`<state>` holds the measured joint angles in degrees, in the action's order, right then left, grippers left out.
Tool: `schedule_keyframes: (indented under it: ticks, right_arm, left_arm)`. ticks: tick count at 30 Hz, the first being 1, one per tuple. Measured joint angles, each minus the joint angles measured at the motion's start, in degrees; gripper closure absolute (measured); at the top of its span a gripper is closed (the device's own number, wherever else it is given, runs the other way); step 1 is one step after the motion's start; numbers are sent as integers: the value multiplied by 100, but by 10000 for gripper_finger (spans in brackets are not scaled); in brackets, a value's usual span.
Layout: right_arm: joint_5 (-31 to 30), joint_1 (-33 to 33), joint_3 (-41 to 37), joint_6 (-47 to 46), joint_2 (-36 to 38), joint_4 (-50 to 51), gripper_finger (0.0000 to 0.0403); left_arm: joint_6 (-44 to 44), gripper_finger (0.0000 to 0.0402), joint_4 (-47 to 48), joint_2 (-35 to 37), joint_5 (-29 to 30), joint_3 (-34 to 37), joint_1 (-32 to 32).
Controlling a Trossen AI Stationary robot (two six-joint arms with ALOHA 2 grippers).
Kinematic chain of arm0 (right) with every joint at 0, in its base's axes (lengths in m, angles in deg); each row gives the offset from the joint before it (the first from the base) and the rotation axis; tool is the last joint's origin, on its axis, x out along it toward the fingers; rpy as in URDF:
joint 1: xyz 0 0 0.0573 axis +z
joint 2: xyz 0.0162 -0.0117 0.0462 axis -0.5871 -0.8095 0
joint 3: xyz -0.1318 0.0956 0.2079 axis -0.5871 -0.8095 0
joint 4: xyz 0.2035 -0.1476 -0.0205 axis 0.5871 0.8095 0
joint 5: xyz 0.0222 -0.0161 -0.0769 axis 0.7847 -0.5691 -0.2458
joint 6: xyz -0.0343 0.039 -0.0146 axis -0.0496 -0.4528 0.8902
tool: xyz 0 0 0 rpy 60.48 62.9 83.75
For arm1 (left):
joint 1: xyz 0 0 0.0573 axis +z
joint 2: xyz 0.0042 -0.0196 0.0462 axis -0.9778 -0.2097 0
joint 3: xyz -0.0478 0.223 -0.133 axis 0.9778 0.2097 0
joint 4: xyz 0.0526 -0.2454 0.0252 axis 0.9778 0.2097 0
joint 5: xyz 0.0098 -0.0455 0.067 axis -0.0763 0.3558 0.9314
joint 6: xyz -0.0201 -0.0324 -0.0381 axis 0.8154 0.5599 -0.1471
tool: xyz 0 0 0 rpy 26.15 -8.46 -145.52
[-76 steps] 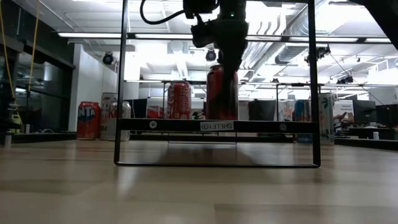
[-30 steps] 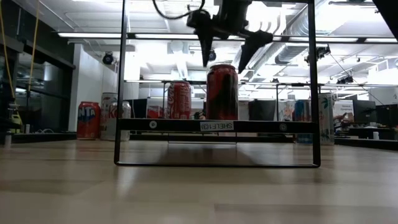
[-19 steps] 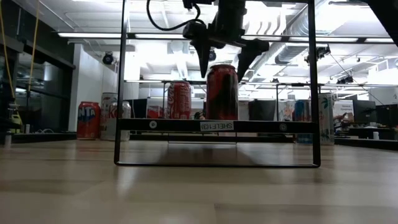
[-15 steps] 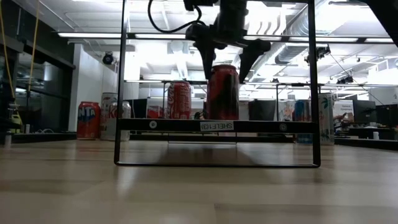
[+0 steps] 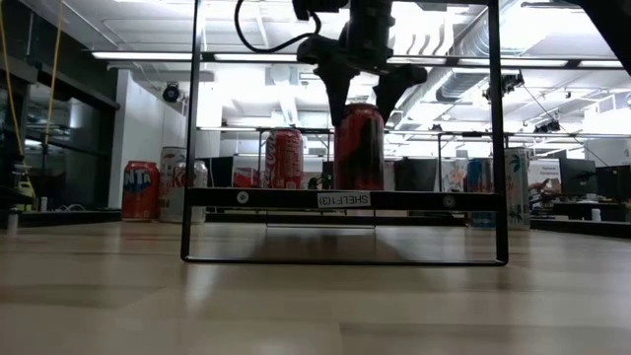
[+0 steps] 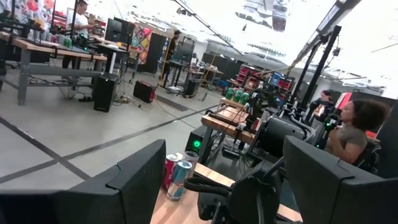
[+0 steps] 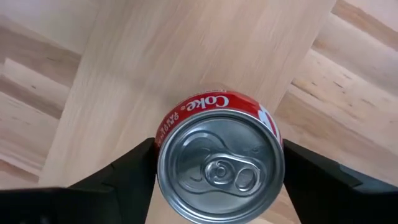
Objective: Place canned beverage on shelf
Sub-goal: Put the red soda can on the shelf aligned with the other red soda can
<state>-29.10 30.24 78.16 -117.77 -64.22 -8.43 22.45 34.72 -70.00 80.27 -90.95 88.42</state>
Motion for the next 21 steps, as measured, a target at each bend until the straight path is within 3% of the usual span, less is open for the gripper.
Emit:
schedule_keyframes:
  ticks: [14,21]
  right_arm:
    - [68,-204,0,444,9,-13,120]
    - [-508,-377,0,-488,9,-230,120]
  left_arm:
    - [33,131,0,0,215,0,0]
    - [40,131,0,0,227,0,0]
